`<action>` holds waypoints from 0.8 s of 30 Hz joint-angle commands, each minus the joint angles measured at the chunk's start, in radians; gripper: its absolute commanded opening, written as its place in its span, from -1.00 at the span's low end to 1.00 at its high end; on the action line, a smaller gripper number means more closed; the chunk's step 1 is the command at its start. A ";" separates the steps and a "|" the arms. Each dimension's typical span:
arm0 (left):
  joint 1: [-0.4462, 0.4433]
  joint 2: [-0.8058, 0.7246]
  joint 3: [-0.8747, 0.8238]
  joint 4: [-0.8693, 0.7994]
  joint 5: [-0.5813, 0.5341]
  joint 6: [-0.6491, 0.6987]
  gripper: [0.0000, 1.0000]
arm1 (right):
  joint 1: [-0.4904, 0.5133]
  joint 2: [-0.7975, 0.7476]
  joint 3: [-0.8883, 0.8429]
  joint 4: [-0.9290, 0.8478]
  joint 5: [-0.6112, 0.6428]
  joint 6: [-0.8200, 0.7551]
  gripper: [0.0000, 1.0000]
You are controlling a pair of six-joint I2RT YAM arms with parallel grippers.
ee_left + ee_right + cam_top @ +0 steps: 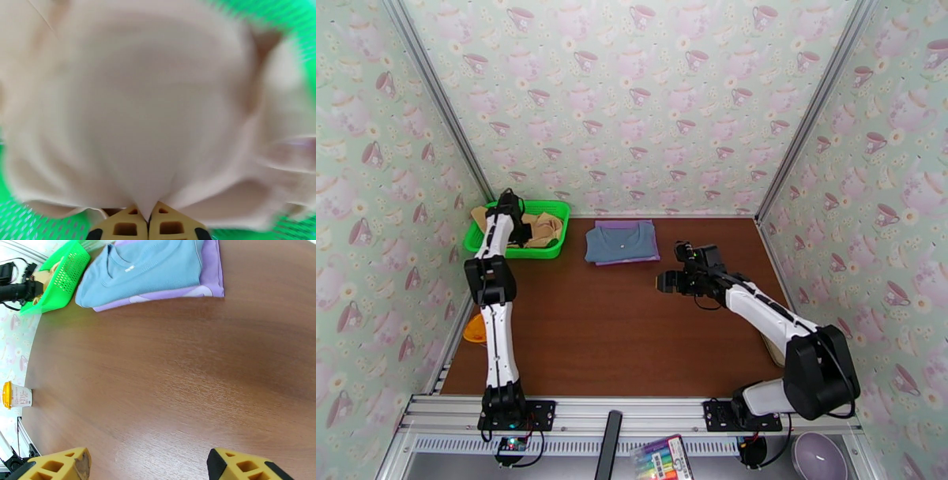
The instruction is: Fold and stack the mixed laundry pile
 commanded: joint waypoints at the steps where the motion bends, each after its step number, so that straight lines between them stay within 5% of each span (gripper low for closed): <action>1: -0.009 -0.220 0.027 0.150 0.061 -0.077 -1.00 | 0.006 -0.069 -0.014 -0.003 -0.013 -0.012 0.64; 17: -0.035 -0.543 0.139 0.009 0.239 -0.199 -1.00 | 0.062 -0.249 -0.128 0.059 -0.103 -0.081 0.57; 24: -0.135 -0.772 -0.109 -0.057 0.327 -0.239 -1.00 | 0.247 -0.310 -0.071 0.104 -0.039 -0.390 0.63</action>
